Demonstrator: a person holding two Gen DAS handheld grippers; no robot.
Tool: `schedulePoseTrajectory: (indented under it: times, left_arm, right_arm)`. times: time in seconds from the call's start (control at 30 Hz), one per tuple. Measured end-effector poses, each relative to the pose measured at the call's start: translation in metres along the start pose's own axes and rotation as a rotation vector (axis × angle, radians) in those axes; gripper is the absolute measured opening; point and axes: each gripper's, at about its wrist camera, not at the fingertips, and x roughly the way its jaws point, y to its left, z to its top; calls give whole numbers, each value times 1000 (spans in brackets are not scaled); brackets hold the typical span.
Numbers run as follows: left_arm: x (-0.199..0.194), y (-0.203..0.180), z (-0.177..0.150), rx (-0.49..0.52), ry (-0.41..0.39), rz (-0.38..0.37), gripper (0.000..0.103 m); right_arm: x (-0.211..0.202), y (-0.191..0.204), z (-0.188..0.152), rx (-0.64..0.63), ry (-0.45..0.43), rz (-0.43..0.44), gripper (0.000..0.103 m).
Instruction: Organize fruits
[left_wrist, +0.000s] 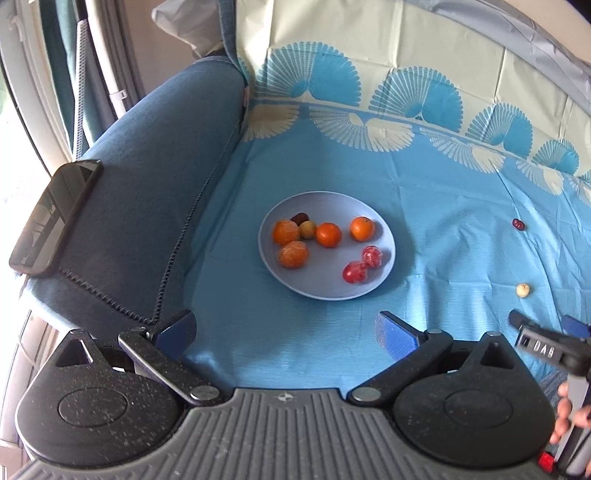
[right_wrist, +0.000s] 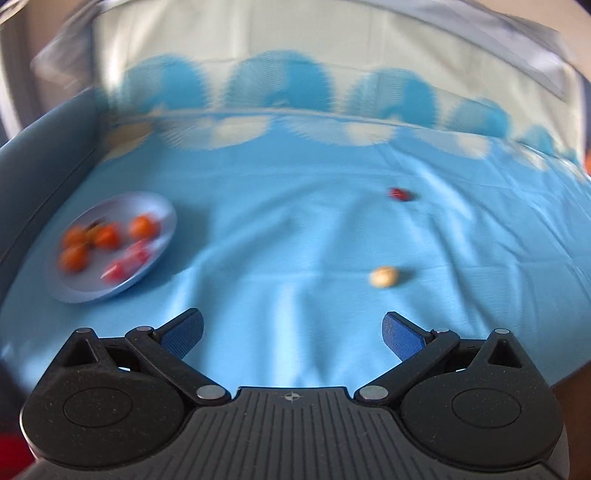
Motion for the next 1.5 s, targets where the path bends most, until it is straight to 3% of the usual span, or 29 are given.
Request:
schedulePoseTrajectory:
  times: [0.23, 0.37, 0.43, 0.5, 0.53, 0.57, 0.6, 0.67, 0.77, 0.87, 0.97, 1.03, 1.17, 1.23, 1.3, 1.33, 1.5]
  left_arm:
    - [29, -57, 32, 62, 51, -5, 103]
    - [54, -94, 52, 99, 71, 10, 103]
    - [68, -116, 61, 138, 79, 22, 103]
    - [83, -141, 69, 180, 74, 26, 103]
    - [91, -156, 74, 200, 69, 19, 103]
    - [101, -171, 80, 221, 61, -3, 103]
    - [111, -189, 85, 246, 53, -29, 103]
    - [133, -230, 96, 295, 40, -94, 103]
    - [168, -295, 107, 364, 14, -204, 103]
    - [205, -361, 117, 439, 17, -287, 103]
    - [233, -417, 120, 548, -10, -308, 103]
    - [249, -441, 121, 599, -3, -315, 103]
    - [278, -455, 127, 578, 49, -346, 103]
    - [283, -458, 128, 587, 28, -355, 94]
    - [288, -463, 130, 625, 42, -352, 36]
    - [289, -463, 130, 636, 73, -358, 36]
    - [267, -438, 129, 596, 33, -406, 35]
  right_arm:
    - [71, -69, -5, 31, -21, -86, 101]
    - [107, -82, -9, -1, -3, -49, 92]
    - [122, -84, -13, -32, 1, -18, 71]
    - [125, -88, -12, -26, -38, 1, 68]
    - [127, -91, -9, -18, -47, -2, 53]
    - [128, -95, -7, -8, -57, -7, 45]
    - [129, -100, -5, 5, -65, -16, 28]
    - [131, -112, -1, 39, -63, -65, 28]
    - [131, -144, 1, 111, -73, -298, 28]
    - [136, -197, 3, 341, -52, -450, 28]
    - [139, -221, 3, 435, -70, -512, 28]
    - [140, -224, 1, 458, -76, -507, 29]
    - [143, -216, -1, 451, -86, -515, 29]
    - [145, -215, 1, 447, -86, -522, 29]
    - [146, -213, 2, 442, -86, -529, 29]
    - [145, -214, 3, 439, -86, -533, 29]
    - [138, -215, 3, 482, -108, -531, 28]
